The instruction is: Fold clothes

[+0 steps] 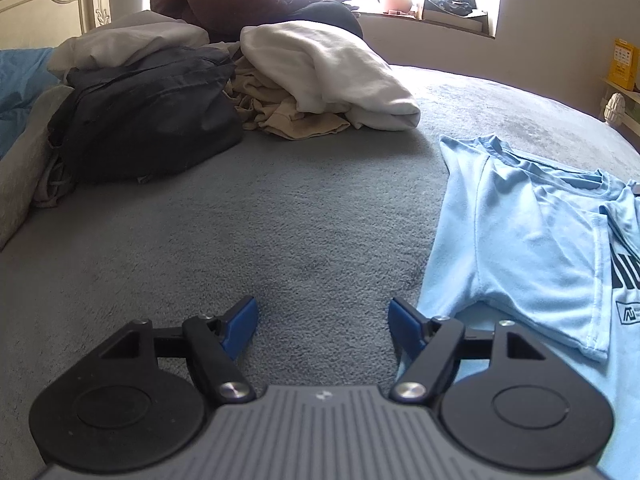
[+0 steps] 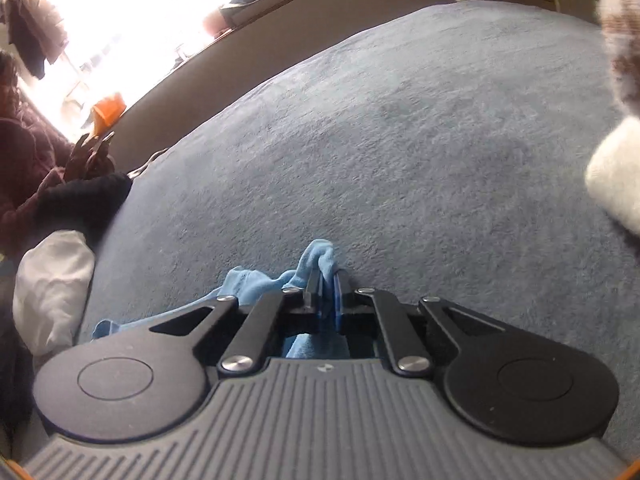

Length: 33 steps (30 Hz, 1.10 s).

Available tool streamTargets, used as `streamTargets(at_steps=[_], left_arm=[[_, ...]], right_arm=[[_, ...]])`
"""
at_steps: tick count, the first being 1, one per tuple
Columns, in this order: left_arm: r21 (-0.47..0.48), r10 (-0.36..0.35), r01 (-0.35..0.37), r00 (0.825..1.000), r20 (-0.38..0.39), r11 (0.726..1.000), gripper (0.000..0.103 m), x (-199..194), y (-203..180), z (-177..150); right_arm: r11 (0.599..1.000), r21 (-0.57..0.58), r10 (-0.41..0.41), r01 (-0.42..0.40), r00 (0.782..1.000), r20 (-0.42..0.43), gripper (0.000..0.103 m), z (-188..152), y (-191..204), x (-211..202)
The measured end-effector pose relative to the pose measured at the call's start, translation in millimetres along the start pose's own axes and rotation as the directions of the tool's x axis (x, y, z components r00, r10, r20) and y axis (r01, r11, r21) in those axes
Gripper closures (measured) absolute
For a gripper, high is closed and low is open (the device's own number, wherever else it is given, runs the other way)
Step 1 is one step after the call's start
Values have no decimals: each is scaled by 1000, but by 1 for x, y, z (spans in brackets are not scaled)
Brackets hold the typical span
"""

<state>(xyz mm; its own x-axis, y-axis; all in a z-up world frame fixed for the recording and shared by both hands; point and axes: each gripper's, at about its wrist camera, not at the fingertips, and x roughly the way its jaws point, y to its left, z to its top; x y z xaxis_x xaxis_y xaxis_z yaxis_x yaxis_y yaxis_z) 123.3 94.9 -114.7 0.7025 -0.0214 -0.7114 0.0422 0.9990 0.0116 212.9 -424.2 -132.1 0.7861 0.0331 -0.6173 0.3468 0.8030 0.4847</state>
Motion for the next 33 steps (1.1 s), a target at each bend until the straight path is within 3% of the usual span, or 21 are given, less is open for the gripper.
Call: streamTargets(at_steps=[2,6,10,14,16,18,22,26,29,31,32,33], left_arm=[[-1,4,-4,1000,0,1000,29,0,-1,1],[-4,4,-4,1000,-2,1000,30,-1,0,1],[-10,0,0,1000,-4,1000,30,-4,3,0],[-9,2,-2,1000,-8,1000,30,-6,5,-1],[-8,5,-5,1000,-10,1000,30,-8,6,-2],[-3,11,-11,1000,-12,1000,30,-10,5,-3],[3,21,-21,1000,-17,1000,30,-15,4,-6],[6,29,-29,999,-19,1000,30,-17,3,-9],[6,35,-35,999,-19,999,30,-18,2,-9],[3,38,-38,999,-21,999,30,-18,1,-9],[-2,37,-38,999,-22,999,30,-18,2,-8],[-10,36,-36,999,-24,999,30,-19,3,-8]], right_arm=[[998,30,51,-50,998,-24,94,1,-1,1],[997,60,48,-48,999,11,62,6,-8,-21],[998,59,35,-34,999,-13,60,3,-24,-52],[999,-35,4,-8,995,-97,60,-19,-37,-84],[997,-75,-7,-3,990,-142,61,-33,-42,-98],[996,-91,-11,-5,985,-175,76,-47,-47,-108],[999,-36,-4,-2,986,-167,84,-65,-64,-124],[999,28,46,-43,992,-119,79,-62,-71,-132],[999,-19,44,-48,984,-171,72,-65,-60,-122],[996,-86,-2,-15,981,-196,85,-71,-50,-116],[996,-87,-19,4,984,-177,101,-72,-50,-119],[998,-63,-21,12,988,-154,101,-72,-52,-124]])
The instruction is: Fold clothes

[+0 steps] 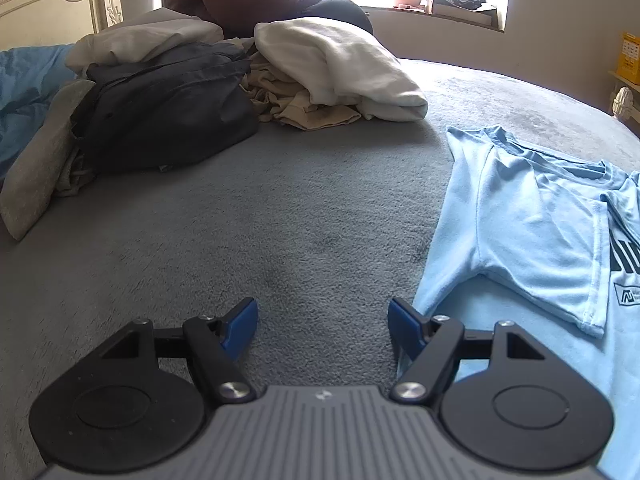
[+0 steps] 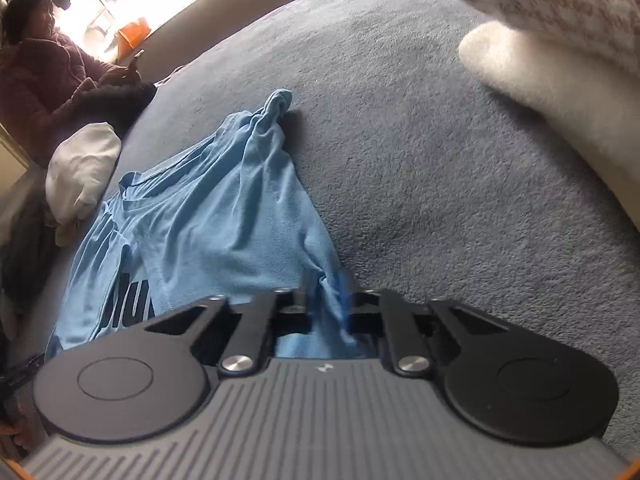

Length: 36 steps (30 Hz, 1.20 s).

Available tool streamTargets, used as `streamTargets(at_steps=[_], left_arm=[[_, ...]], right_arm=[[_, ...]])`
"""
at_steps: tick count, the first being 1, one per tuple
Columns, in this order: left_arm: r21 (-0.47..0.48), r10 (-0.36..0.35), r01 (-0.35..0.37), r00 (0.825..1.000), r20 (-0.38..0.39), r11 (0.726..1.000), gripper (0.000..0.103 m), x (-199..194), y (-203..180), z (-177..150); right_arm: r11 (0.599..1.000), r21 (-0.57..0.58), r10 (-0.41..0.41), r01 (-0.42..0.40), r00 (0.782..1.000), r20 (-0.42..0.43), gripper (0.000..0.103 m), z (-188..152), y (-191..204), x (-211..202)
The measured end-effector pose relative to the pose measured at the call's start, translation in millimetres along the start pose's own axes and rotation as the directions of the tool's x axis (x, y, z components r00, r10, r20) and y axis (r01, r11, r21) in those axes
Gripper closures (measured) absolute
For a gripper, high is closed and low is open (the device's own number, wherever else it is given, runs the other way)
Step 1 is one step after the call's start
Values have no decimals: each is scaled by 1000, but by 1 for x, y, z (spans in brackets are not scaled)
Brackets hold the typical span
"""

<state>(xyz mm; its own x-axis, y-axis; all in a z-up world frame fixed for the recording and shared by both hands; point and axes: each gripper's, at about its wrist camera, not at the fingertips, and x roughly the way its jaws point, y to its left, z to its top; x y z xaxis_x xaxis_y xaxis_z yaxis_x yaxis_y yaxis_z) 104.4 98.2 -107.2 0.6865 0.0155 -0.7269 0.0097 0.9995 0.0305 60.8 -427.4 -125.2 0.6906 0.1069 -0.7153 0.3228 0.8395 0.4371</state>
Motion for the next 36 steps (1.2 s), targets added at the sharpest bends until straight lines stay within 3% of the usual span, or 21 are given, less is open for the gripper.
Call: streamTargets(at_steps=[3,10,16,20,23,27,30,33,36], left_arm=[[-6,-7,7,1000,-4,1000,30,0,2,0],[3,-6,6,1000,0,1000,30,2,3,0],[9,-8,8,1000,2,1000,30,3,3,1],[13,-14,14,1000,4,1000,30,3,4,1],[8,-17,17,1000,-1,1000,30,4,6,2],[3,-16,16,1000,-1,1000,30,4,6,2],[-6,-13,13,1000,-2,1000,30,4,6,2],[-11,-15,15,1000,-5,1000,30,4,7,2],[5,-21,21,1000,-4,1000,29,6,7,1]], right_arm=[[999,50,-13,11,999,30,101,-1,-10,-11],[997,20,-77,76,996,47,101,-10,-7,-16],[996,24,-83,83,996,35,99,-13,-11,-12],[986,-98,-122,132,987,101,98,-3,8,-28],[976,-173,-103,130,983,152,97,12,25,-32],[963,-258,-41,76,989,140,97,37,58,3],[965,-258,-29,55,994,104,98,54,69,40],[965,-229,-126,131,991,36,99,57,53,70],[966,-187,-167,178,983,76,101,59,38,67]])
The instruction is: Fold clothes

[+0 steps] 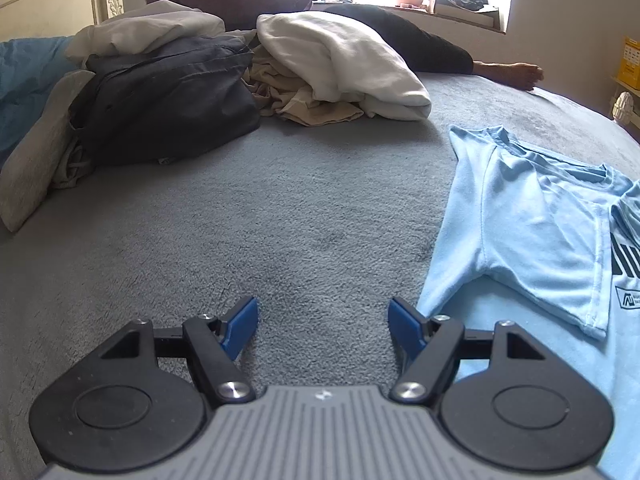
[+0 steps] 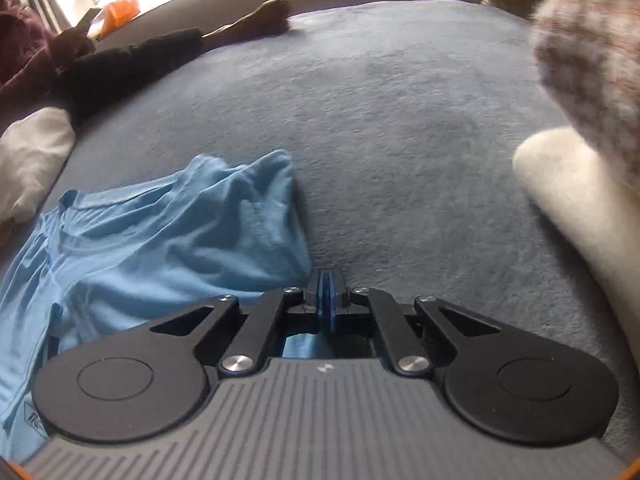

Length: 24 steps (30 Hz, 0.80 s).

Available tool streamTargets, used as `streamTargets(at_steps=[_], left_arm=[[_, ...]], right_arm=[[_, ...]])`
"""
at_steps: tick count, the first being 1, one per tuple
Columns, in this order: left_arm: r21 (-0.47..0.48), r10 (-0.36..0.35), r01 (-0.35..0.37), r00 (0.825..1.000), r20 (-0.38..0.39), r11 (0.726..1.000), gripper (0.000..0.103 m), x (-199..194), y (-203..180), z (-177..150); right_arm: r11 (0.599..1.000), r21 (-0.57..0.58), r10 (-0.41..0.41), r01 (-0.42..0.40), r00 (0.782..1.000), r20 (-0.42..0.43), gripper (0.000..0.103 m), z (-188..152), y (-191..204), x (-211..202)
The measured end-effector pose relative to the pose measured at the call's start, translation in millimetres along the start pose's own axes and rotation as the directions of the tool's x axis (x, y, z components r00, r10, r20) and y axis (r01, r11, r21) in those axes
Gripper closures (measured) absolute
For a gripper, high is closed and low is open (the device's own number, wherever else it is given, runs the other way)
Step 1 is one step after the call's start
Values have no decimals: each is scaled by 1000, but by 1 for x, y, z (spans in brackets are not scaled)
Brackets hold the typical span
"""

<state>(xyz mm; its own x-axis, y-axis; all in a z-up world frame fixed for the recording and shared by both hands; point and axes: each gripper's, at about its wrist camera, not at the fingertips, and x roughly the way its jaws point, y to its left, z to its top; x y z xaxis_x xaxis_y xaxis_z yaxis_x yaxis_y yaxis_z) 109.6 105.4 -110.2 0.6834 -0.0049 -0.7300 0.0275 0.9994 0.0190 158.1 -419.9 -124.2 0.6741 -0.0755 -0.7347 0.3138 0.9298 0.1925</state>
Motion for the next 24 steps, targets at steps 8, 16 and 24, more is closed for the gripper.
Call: streamTargets(at_steps=[8,16,24], left_arm=[[10,-9,9,1000,6,1000,29,1,2,-2],[18,1,-1,1000,1,1000,29,-8,13,2],[89,29,-32,999,37,996,29,-49,38,14]], right_arm=[[994,14,104,-105,994,31,101,32,21,22],[990,118,59,-71,993,105,97,28,-8,-27],[985,-61,157,-159,987,-36,97,-50,-14,-121]])
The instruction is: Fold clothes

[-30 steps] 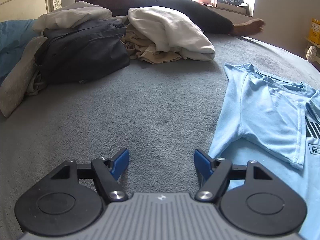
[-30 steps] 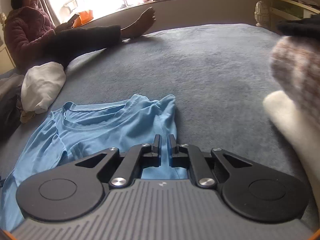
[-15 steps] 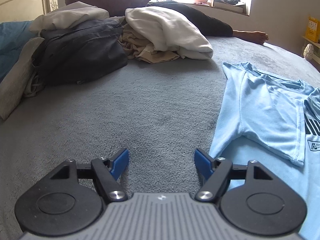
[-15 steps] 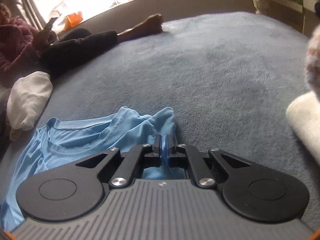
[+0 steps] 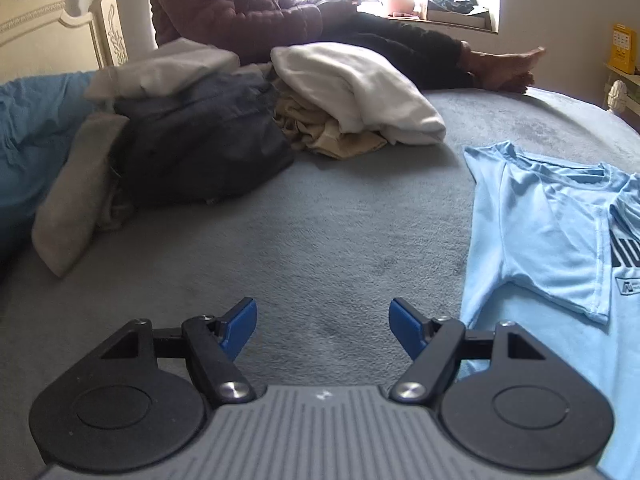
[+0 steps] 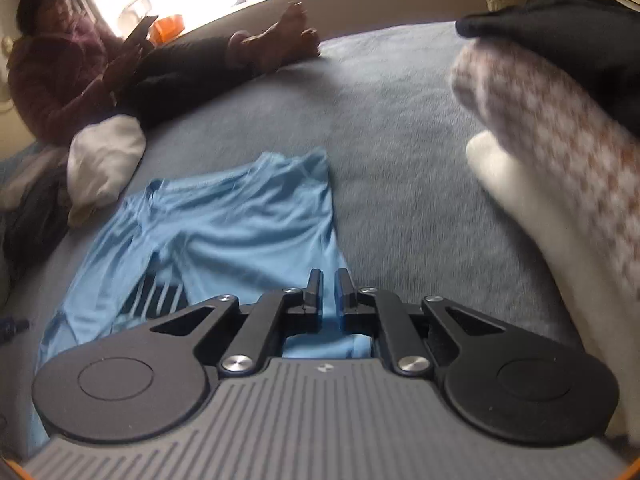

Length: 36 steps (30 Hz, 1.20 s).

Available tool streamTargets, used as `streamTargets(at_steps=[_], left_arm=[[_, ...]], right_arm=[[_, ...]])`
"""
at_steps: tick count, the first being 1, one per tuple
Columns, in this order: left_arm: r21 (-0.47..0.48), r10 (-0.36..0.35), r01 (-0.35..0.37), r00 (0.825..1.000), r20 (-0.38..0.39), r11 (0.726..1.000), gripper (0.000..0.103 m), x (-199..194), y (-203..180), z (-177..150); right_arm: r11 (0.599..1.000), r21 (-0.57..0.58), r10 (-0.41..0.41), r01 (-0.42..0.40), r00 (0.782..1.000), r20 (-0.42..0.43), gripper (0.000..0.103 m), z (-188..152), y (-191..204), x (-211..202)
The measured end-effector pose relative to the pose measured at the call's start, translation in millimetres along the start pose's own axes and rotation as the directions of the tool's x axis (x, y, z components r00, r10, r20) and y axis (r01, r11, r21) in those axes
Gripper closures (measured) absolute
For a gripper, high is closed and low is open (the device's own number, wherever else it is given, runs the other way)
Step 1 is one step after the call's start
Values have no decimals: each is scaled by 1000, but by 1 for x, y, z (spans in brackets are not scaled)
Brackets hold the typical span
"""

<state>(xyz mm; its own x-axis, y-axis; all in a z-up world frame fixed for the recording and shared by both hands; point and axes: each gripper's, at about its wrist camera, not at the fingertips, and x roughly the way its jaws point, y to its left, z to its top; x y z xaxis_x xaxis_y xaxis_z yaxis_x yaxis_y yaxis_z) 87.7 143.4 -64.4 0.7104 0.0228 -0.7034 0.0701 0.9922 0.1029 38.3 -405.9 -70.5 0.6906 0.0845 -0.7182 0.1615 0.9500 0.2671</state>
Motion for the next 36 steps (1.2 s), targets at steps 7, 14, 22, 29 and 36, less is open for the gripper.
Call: streamTargets(at_steps=[7,14,22,29,36], left_arm=[[166,-109,113,993,-34,980,29,-47,-14,-10],[269,-123,160,981,-151,950,28,-88,9,-52],[282,-211,265,955,-209,922,28,-88,-8,-64],[324,-251,352,916,-313,878,28,-106,-11,-106],[253,-359,457,864,-354,853,30,-118,-3,-143]], right_arm=[[997,-79,-28,13,982,-185,98,-51,-2,19],[946,-321,-150,36,928,-341,98,-88,-10,-32],[947,-321,-85,2,966,-244,95,-74,31,-48],[929,-365,-76,-58,936,-344,93,-131,33,-61],[998,-65,-9,-12,954,-301,76,-158,-18,-129]])
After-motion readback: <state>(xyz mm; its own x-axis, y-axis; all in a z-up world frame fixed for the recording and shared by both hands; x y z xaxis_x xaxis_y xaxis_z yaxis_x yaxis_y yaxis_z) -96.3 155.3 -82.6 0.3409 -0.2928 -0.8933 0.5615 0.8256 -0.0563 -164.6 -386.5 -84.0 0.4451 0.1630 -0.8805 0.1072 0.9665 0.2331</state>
